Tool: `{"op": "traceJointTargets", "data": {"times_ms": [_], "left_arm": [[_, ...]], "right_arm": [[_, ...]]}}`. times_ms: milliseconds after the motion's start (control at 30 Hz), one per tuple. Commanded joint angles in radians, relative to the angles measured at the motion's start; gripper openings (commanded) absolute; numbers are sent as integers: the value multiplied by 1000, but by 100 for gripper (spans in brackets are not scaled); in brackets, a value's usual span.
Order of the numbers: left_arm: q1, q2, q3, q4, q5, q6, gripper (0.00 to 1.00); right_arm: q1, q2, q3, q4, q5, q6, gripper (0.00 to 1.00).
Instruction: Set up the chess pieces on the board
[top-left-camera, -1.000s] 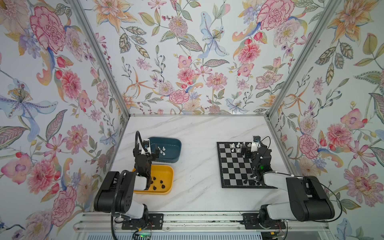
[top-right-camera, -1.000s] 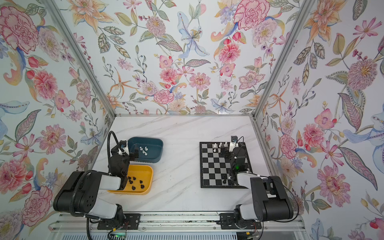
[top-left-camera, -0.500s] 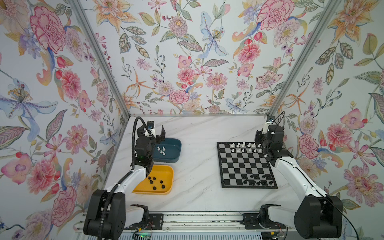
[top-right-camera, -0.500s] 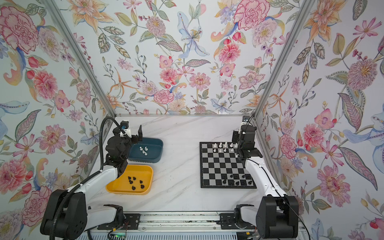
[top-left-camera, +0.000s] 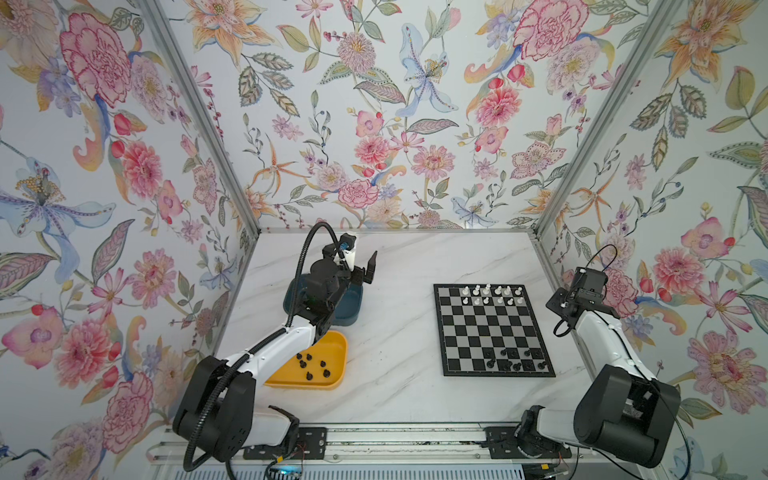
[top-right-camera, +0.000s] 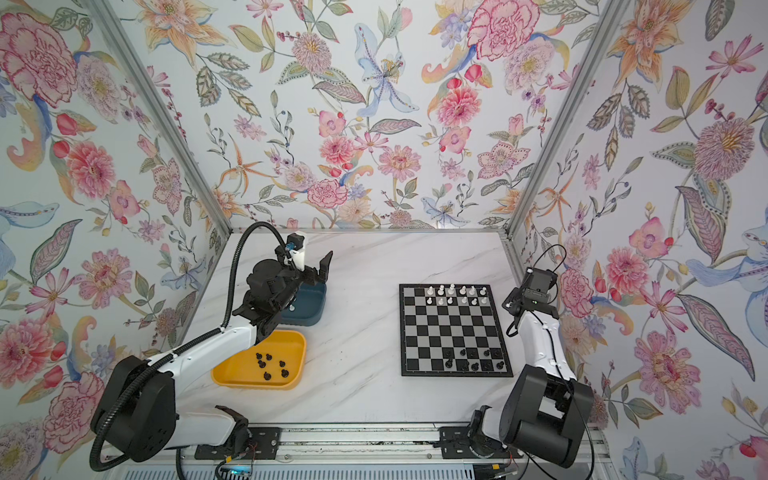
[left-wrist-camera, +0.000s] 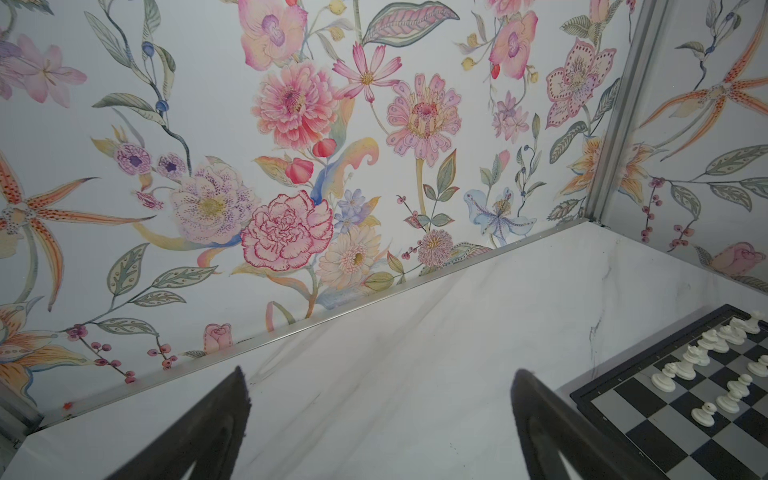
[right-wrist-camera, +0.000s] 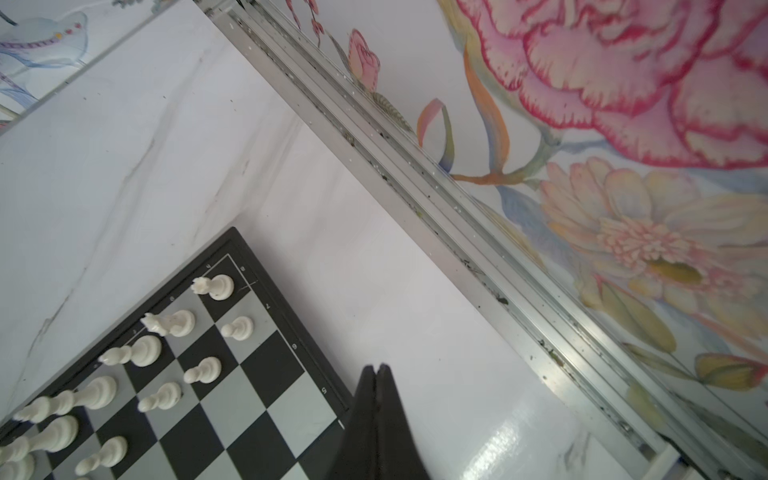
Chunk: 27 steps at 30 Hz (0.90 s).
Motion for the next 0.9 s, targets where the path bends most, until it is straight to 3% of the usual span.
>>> {"op": "traceJointTargets", "data": {"times_ms": [0, 467, 867], "left_arm": [[-24, 36, 40, 0, 25, -31, 99], [-40, 173, 196, -17, 34, -41, 99], [-41, 286, 275, -14, 63, -57, 99]], "right_arm": [[-29, 59, 29, -76, -73, 58, 0], [-125, 175, 57, -142, -176, 84, 0], [-128, 97, -95, -138, -204, 164, 0]]}}
